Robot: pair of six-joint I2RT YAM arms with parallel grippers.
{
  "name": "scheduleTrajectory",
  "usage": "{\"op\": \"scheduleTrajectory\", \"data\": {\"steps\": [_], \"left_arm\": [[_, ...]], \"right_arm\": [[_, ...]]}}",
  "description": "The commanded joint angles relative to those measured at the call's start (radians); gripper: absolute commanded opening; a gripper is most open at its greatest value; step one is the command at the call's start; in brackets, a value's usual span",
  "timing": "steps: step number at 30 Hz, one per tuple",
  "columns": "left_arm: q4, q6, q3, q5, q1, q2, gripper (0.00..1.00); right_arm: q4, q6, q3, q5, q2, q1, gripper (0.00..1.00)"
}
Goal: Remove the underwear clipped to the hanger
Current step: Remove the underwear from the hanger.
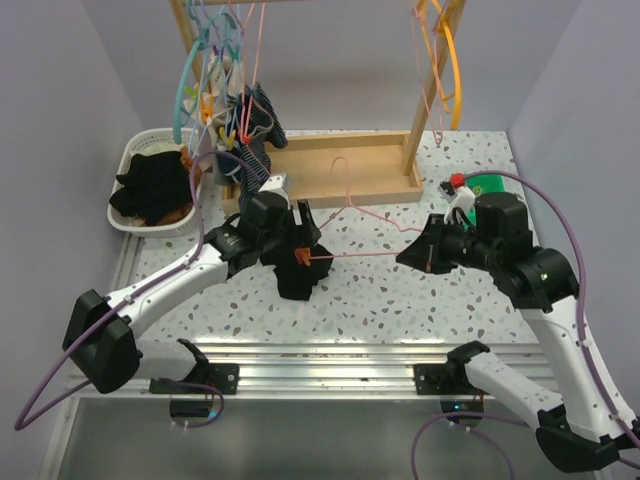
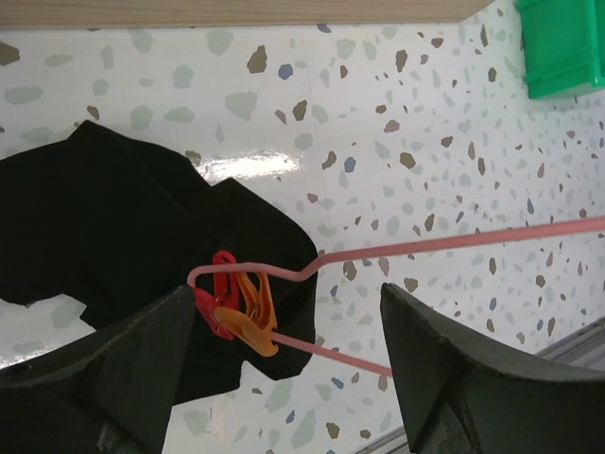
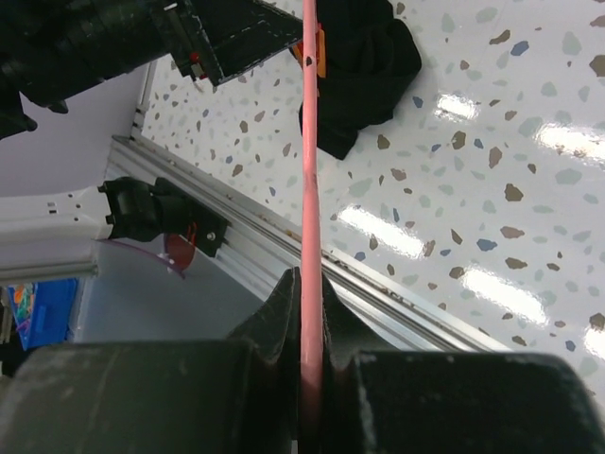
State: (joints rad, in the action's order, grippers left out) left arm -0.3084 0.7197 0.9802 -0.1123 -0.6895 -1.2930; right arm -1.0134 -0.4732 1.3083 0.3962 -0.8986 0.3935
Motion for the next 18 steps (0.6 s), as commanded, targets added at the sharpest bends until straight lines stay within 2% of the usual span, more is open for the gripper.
{"op": "scheduleTrajectory", "data": {"steps": [1,6,11,18], "left_arm": [[-0.044,0.073,0.038,-0.065,-0.002,-0.038,0.82],[-0.050,0.118,-0.037,-0.131,-0.004,0.024,0.80],[-0.040,0.141,-0.132,-0.148,-0.004,0.070,0.79],[0.101,0.090,-0.244,-0.125,-0.002,0.125,0.74]], "right_arm": [[0.116,-0.063,-0.078,0.047,0.036,0.002,0.00],[0.179,-0.096,-0.231,0.013,0.110,0.002,0.00],[0.260,-0.160,-0.346,0.062,0.178,0.002,0.00],[0.286,-0.186,-0.328,0.013,0.208,0.002,0.00]]}}
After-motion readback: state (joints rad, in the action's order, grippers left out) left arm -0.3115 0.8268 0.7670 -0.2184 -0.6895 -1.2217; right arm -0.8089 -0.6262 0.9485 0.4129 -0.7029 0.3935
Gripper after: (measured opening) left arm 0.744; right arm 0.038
